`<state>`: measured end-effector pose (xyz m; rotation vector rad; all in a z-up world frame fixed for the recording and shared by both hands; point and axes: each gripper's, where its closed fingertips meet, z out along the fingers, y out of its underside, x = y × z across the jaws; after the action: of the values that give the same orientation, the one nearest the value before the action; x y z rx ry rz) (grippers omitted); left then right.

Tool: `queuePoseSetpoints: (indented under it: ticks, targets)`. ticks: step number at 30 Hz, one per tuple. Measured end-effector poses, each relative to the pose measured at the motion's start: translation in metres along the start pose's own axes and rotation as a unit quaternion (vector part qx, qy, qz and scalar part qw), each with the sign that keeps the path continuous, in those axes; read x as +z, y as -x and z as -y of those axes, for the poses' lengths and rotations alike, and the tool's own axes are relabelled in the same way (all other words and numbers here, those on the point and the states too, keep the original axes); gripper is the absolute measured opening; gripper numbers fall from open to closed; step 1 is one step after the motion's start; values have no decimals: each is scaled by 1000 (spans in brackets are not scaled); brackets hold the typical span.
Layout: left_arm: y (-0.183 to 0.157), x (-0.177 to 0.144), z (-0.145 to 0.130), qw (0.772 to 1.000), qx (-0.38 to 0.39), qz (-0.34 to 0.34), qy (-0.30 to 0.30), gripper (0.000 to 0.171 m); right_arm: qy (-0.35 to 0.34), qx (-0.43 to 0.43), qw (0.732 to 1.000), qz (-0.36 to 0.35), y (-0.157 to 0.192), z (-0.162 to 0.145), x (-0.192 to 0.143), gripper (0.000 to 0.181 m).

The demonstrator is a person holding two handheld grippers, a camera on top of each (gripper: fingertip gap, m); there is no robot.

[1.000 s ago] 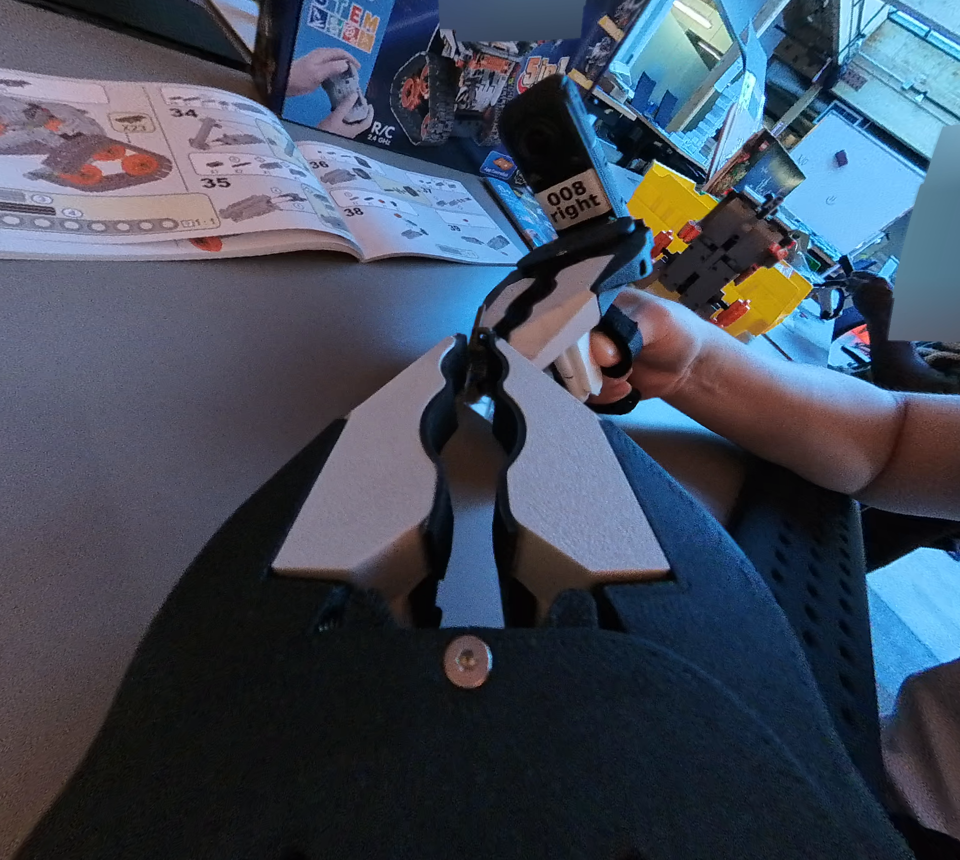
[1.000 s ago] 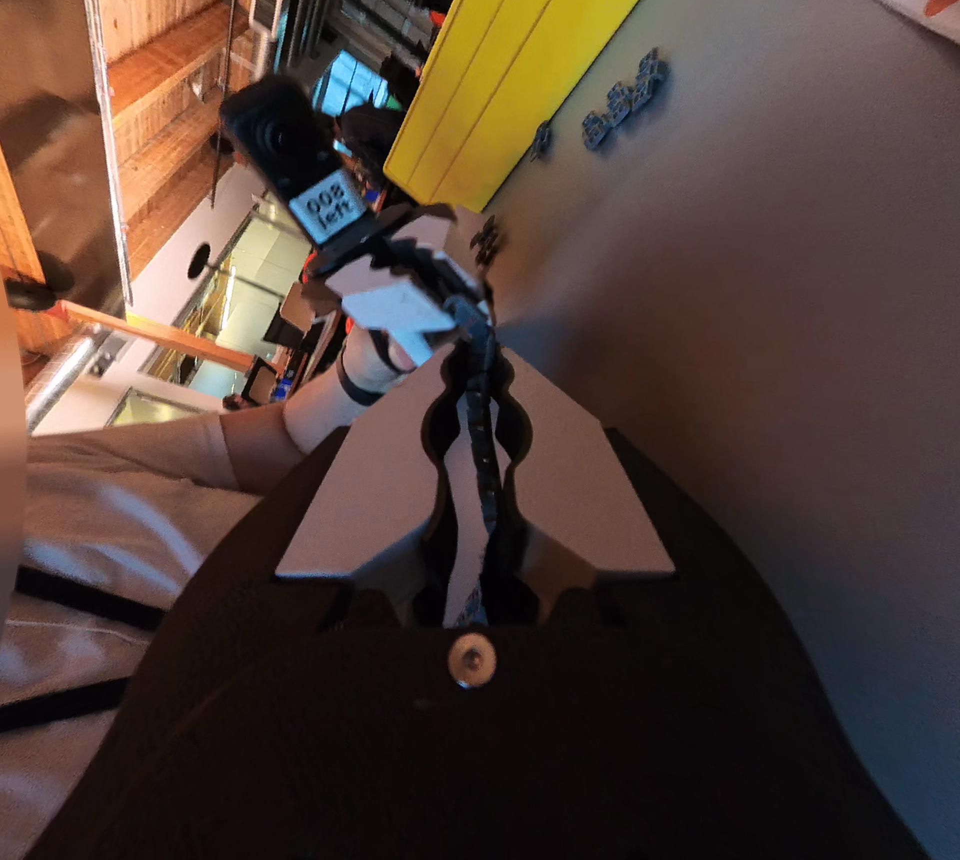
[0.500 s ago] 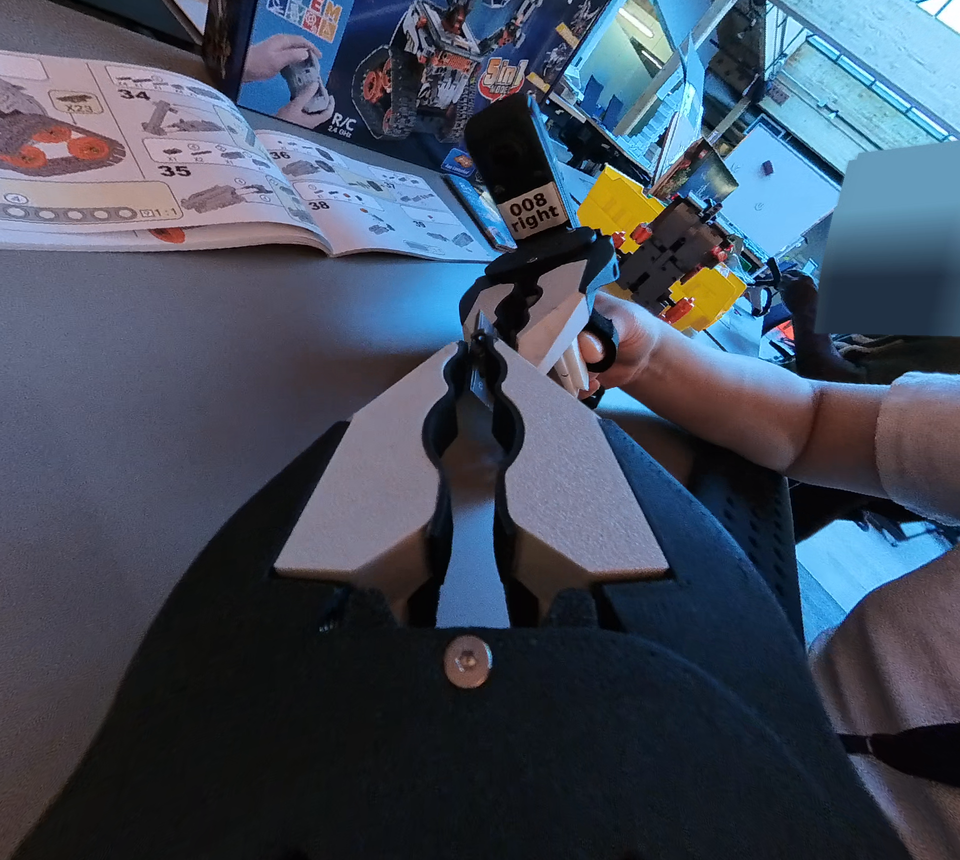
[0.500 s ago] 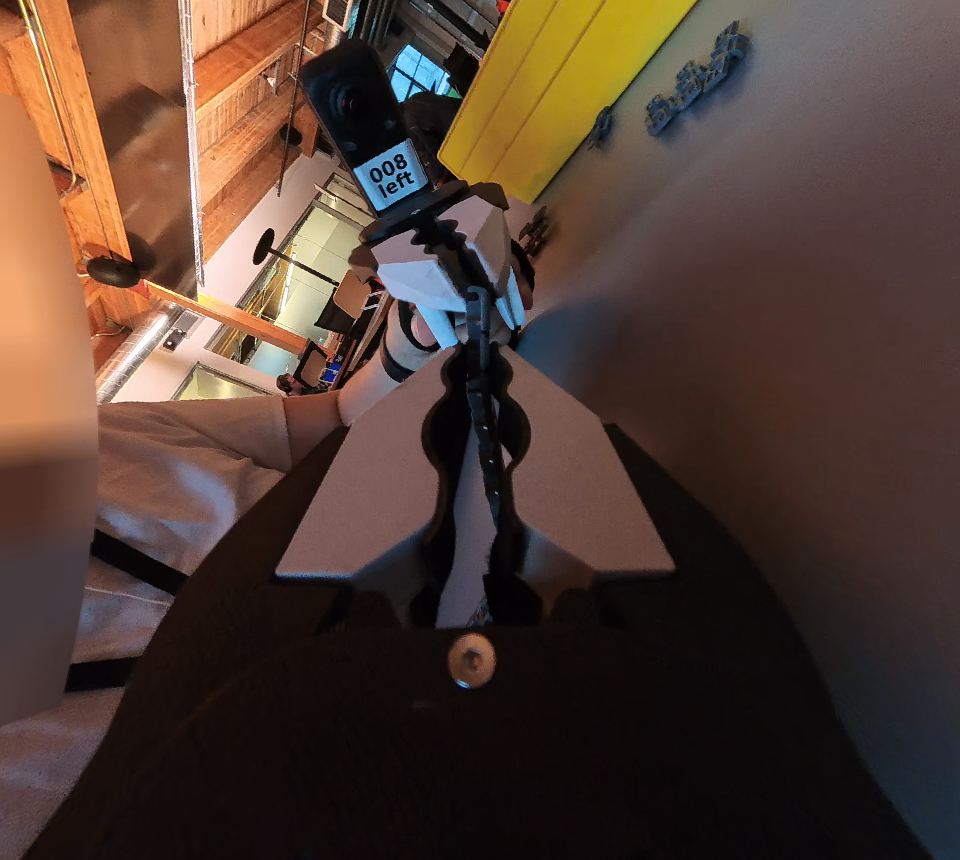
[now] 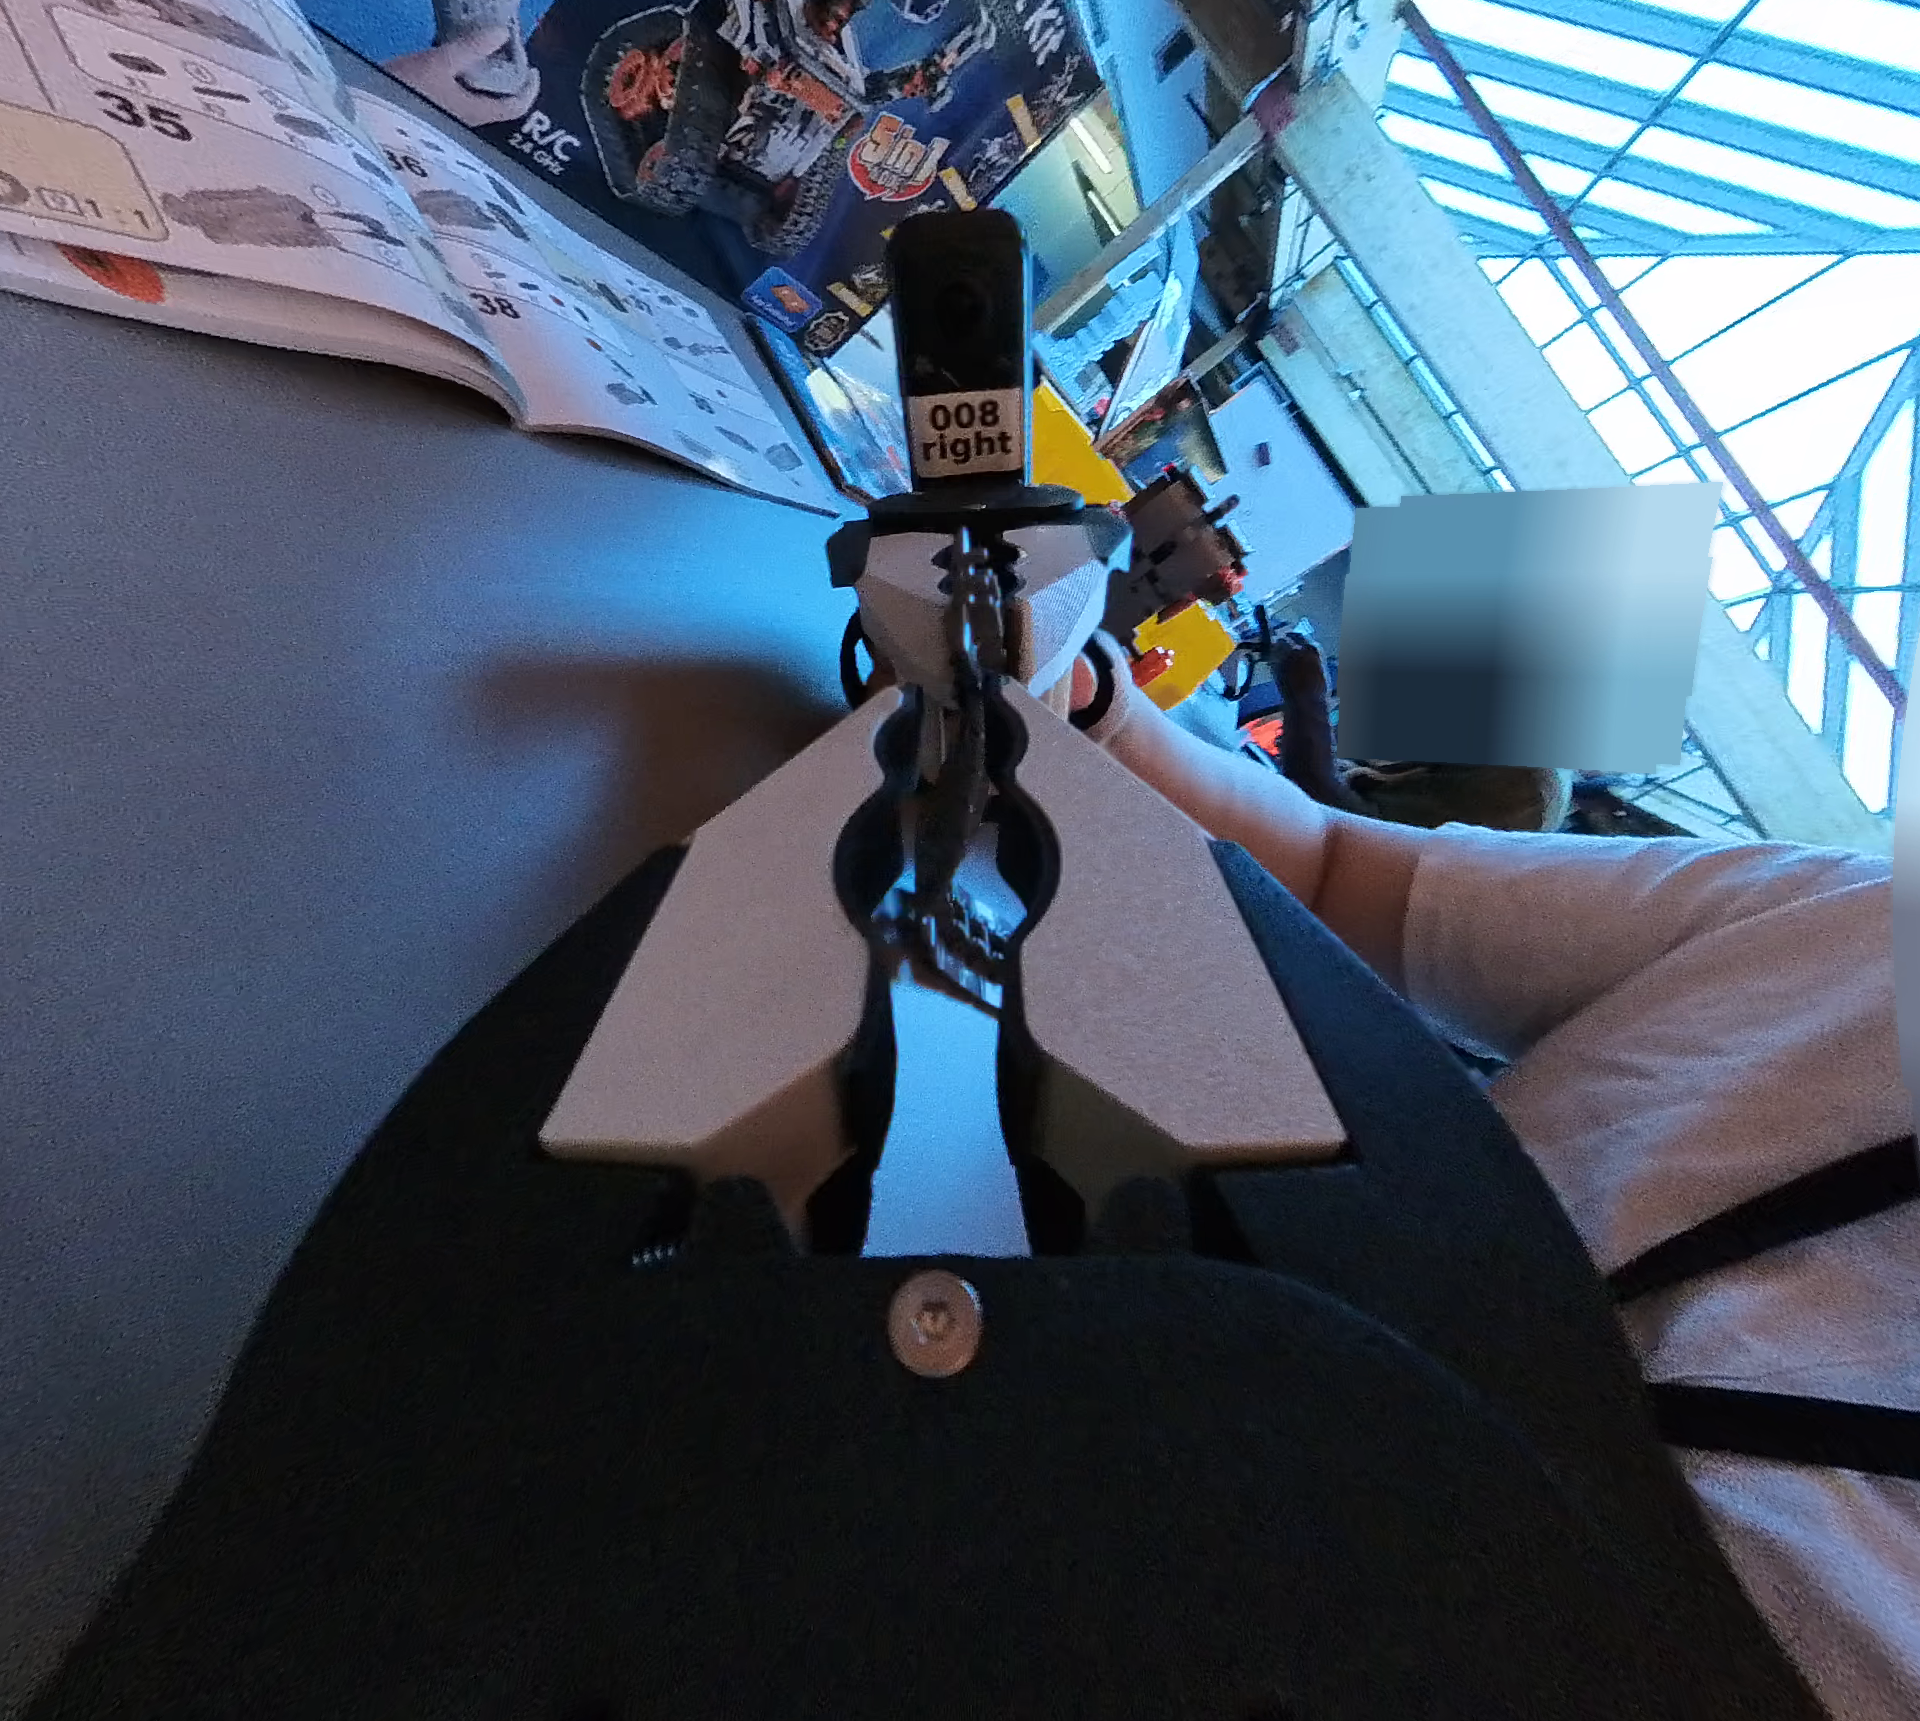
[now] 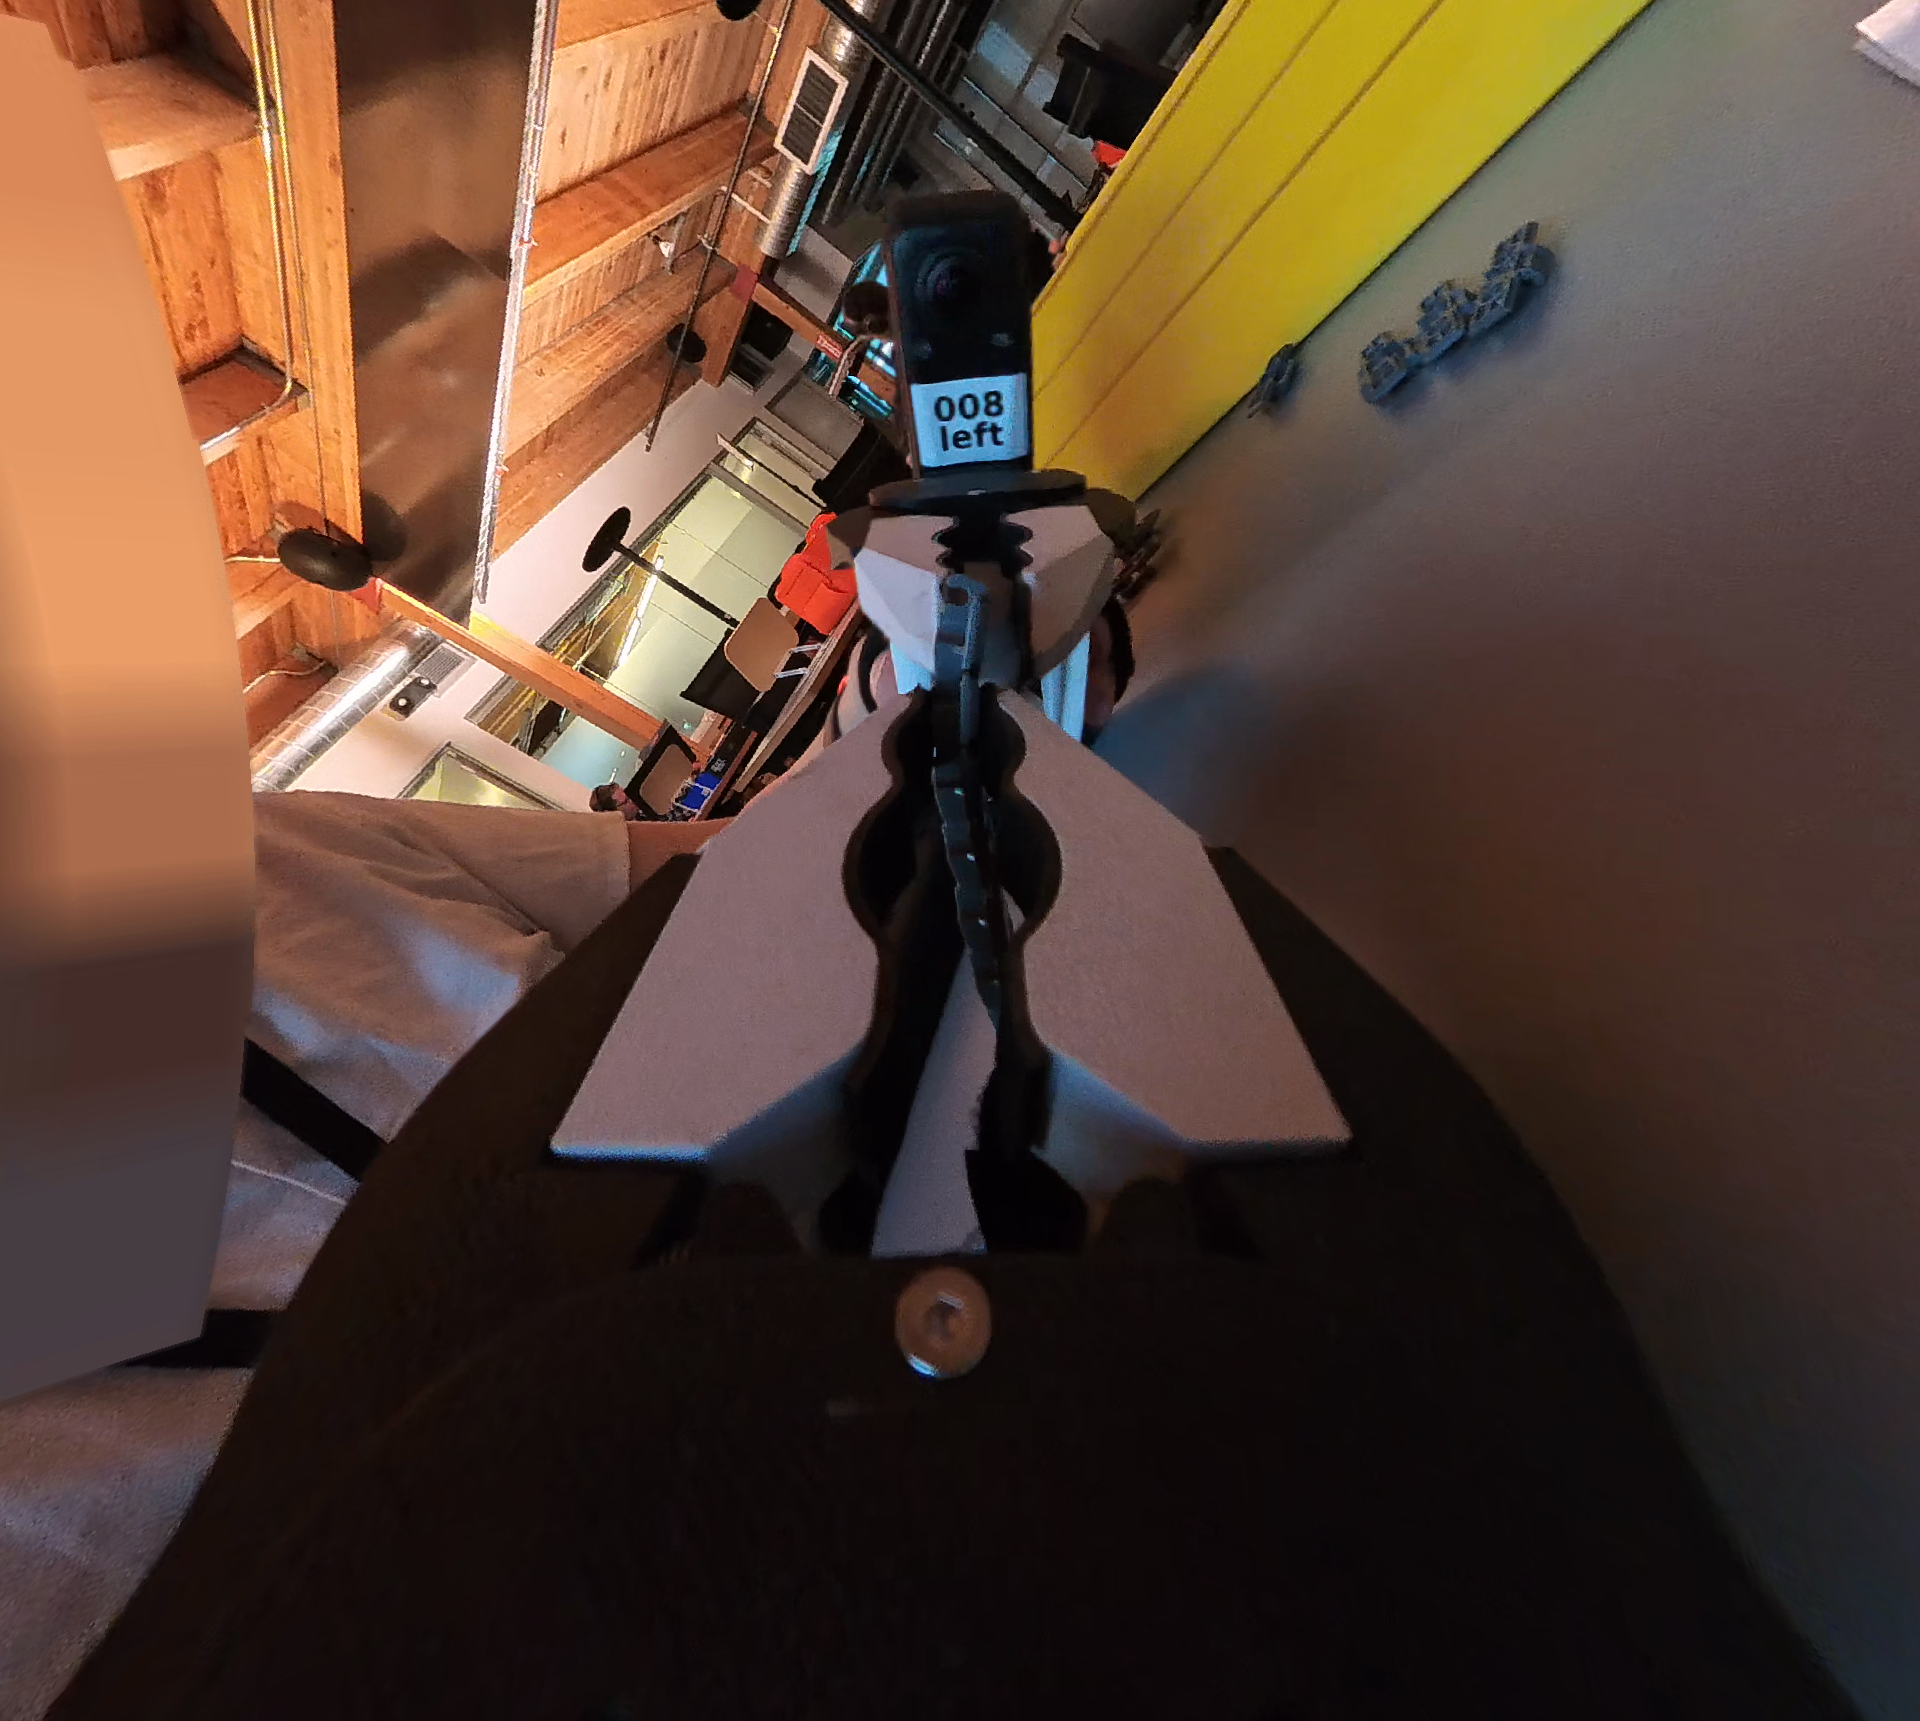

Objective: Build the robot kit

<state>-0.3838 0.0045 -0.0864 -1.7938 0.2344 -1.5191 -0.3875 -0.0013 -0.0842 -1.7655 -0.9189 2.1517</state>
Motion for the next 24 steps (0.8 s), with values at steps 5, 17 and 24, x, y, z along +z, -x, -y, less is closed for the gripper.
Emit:
queuePoseSetpoints:
  ticks: [5,17,24]
  targets:
    - [-2,-2,3,1000,0,-9,-6,0,4,-19,1000,-11,-1,-2,2,5]
    - [0,-5,4,1000,9,-4,-2,0,-78,30,996,5,-6,24,-17,15]
    - [4,-5,5,1000,-1,-1,-2,0,-70,52,996,16,-7,25,-18,1]
